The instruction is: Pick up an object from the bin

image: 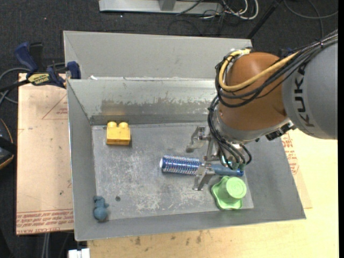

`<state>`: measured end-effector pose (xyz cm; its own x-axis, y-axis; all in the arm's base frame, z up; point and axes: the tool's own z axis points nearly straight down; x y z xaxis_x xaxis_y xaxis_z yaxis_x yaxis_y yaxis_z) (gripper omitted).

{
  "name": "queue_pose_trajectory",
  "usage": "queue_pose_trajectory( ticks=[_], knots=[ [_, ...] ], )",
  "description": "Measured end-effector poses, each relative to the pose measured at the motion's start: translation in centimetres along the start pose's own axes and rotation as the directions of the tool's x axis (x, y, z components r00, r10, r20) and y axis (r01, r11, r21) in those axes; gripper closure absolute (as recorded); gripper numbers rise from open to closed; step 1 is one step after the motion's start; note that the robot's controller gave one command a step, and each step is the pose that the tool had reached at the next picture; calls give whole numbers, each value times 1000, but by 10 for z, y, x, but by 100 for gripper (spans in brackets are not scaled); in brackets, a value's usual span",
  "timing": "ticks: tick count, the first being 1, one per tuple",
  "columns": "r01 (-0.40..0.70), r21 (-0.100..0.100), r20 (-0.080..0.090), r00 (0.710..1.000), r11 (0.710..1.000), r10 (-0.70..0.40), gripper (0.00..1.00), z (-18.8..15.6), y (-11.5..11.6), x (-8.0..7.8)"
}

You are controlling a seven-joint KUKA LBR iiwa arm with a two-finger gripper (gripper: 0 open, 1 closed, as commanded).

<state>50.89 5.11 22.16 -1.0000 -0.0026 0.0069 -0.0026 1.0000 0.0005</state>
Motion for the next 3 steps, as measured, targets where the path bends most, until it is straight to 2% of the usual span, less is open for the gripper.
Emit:
queue_pose_trajectory(
  ticks=[1,2,3],
  knots=[
    [234,0,14,972,972,-234,0,147,-27,-38],
    [232,2,23,972,973,-232,100,144,-28,-40],
    [250,3,15,968,968,-250,100,9,-21,-23]
  ],
)
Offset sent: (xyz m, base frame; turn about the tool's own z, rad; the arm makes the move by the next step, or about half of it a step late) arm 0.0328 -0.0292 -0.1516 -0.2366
